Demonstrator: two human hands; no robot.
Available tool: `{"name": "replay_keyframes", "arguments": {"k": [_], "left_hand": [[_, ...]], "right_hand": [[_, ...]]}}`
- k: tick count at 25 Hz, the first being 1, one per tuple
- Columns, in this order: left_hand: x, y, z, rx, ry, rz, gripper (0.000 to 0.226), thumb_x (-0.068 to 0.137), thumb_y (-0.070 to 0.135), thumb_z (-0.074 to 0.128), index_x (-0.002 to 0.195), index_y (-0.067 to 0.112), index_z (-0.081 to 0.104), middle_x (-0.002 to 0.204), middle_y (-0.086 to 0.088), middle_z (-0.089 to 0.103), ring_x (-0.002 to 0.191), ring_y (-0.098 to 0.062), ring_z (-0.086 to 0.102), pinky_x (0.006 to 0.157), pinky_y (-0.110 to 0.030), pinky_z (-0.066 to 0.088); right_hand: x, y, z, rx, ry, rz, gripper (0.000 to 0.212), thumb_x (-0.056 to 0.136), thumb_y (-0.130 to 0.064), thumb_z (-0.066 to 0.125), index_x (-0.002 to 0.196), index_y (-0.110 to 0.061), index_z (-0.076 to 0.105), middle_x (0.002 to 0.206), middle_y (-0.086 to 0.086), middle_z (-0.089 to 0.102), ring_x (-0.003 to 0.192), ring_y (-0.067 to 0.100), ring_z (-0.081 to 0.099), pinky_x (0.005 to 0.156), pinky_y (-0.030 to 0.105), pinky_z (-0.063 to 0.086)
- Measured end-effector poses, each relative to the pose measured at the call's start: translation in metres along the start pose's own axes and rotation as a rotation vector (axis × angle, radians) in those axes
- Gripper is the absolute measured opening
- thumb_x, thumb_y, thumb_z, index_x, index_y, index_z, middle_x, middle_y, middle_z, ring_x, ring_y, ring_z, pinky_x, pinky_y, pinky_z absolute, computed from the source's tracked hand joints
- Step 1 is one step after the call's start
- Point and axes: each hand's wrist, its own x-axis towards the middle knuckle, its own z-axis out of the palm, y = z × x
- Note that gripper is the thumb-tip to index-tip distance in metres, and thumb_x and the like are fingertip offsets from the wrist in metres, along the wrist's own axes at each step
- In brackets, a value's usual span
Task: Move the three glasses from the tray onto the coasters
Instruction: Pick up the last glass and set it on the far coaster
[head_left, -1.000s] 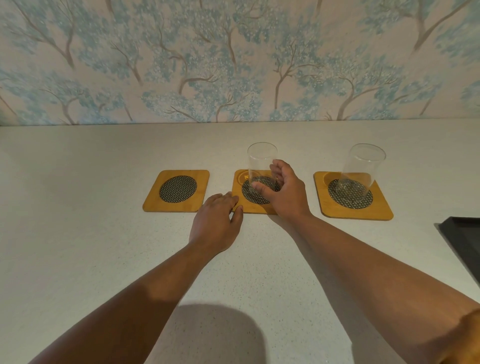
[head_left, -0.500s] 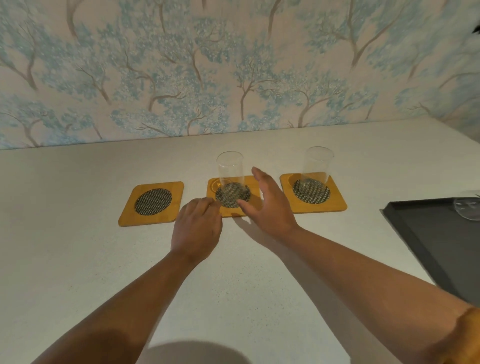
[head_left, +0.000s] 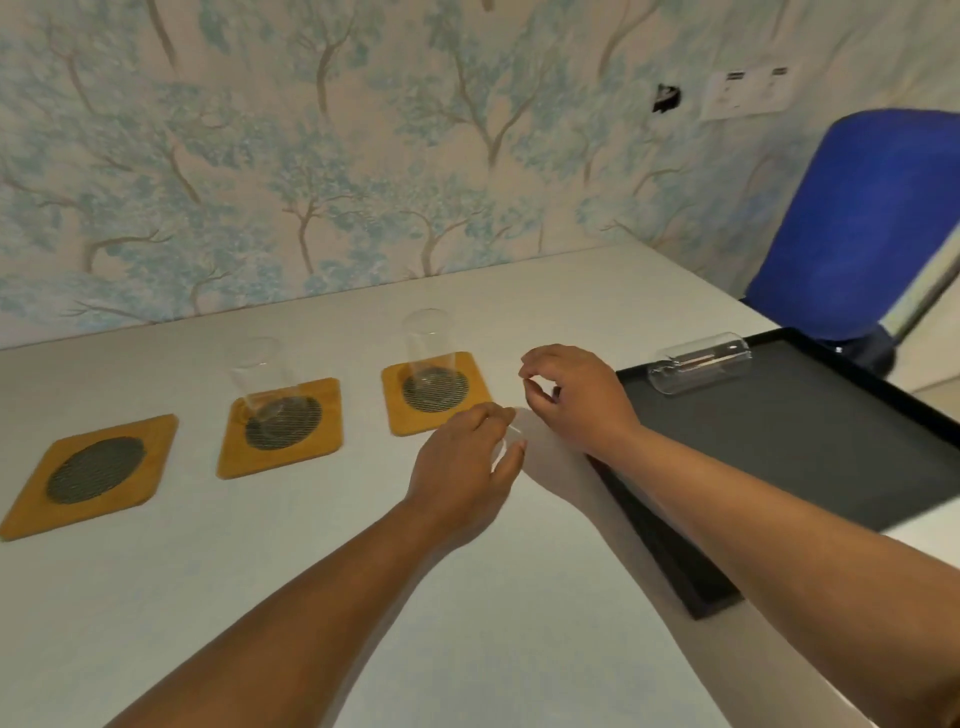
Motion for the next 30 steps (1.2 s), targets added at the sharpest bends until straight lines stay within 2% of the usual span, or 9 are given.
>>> {"name": "replay_keyframes", "arguments": {"k": [3, 7, 10, 12, 16, 27, 30], "left_hand": [[0.019, 0.034, 0.033, 0.018, -0.065, 0.002, 0.059, 0.102, 0.055, 0.032, 0.151, 0.026, 0.044, 0.158, 0.004, 0.043, 0.144, -0.016, 0.039, 0.115, -0.038, 0.036], [0.035, 0.058, 0.059, 0.047, -0.06, 0.133, 0.048, 0.102, 0.044, 0.038, 0.137, 0.02, 0.061, 0.143, 0.001, 0.059, 0.13, -0.015, 0.052, 0.105, -0.029, 0.039], [0.035, 0.061, 0.07, 0.051, -0.023, 0.093, 0.042, 0.102, 0.043, 0.041, 0.125, 0.021, 0.068, 0.136, 0.003, 0.064, 0.124, -0.013, 0.057, 0.098, -0.024, 0.039], [0.034, 0.062, 0.073, 0.04, -0.024, 0.052, 0.043, 0.101, 0.044, 0.041, 0.126, 0.022, 0.069, 0.137, 0.004, 0.063, 0.125, -0.012, 0.057, 0.097, -0.021, 0.038], [0.034, 0.066, 0.071, 0.031, -0.053, 0.001, 0.048, 0.1, 0.048, 0.039, 0.132, 0.024, 0.066, 0.145, 0.006, 0.058, 0.131, -0.011, 0.053, 0.099, -0.021, 0.036], [0.032, 0.076, 0.071, -0.017, -0.1, -0.077, 0.044, 0.105, 0.041, 0.042, 0.142, 0.022, 0.057, 0.156, 0.004, 0.046, 0.143, -0.014, 0.041, 0.108, -0.021, 0.027], [0.031, 0.076, 0.068, -0.057, -0.112, -0.107, 0.047, 0.107, 0.041, 0.039, 0.149, 0.023, 0.049, 0.162, 0.006, 0.036, 0.147, -0.014, 0.034, 0.114, -0.028, 0.027]], "right_hand": [[-0.014, 0.056, -0.039, -0.094, -0.081, 0.149, 0.028, 0.085, -0.014, 0.071, 0.112, -0.016, 0.074, 0.125, 0.001, 0.07, 0.116, 0.022, 0.061, 0.1, 0.038, 0.047], [-0.019, 0.118, -0.076, -0.294, -0.195, 0.291, 0.051, 0.086, -0.012, 0.066, 0.136, -0.016, 0.06, 0.141, 0.003, 0.059, 0.128, 0.026, 0.052, 0.107, 0.039, 0.04], [-0.02, 0.148, -0.088, -0.54, -0.371, 0.191, 0.06, 0.085, -0.012, 0.064, 0.143, -0.015, 0.05, 0.148, 0.007, 0.051, 0.137, 0.03, 0.043, 0.111, 0.044, 0.033], [-0.018, 0.164, -0.093, -0.648, -0.452, 0.134, 0.067, 0.081, -0.009, 0.064, 0.145, -0.017, 0.045, 0.149, 0.006, 0.048, 0.139, 0.03, 0.04, 0.113, 0.045, 0.03], [-0.011, 0.181, -0.1, -0.701, -0.571, 0.058, 0.073, 0.081, -0.005, 0.062, 0.149, -0.019, 0.038, 0.145, 0.005, 0.051, 0.135, 0.029, 0.045, 0.113, 0.045, 0.033], [-0.018, 0.19, -0.104, -0.656, -0.523, 0.025, 0.071, 0.08, -0.003, 0.064, 0.145, -0.022, 0.041, 0.137, 0.007, 0.055, 0.124, 0.032, 0.052, 0.109, 0.046, 0.037], [-0.017, 0.175, -0.104, -0.619, -0.452, 0.017, 0.074, 0.076, -0.002, 0.067, 0.144, -0.021, 0.043, 0.135, 0.007, 0.056, 0.122, 0.035, 0.052, 0.107, 0.047, 0.037]]}}
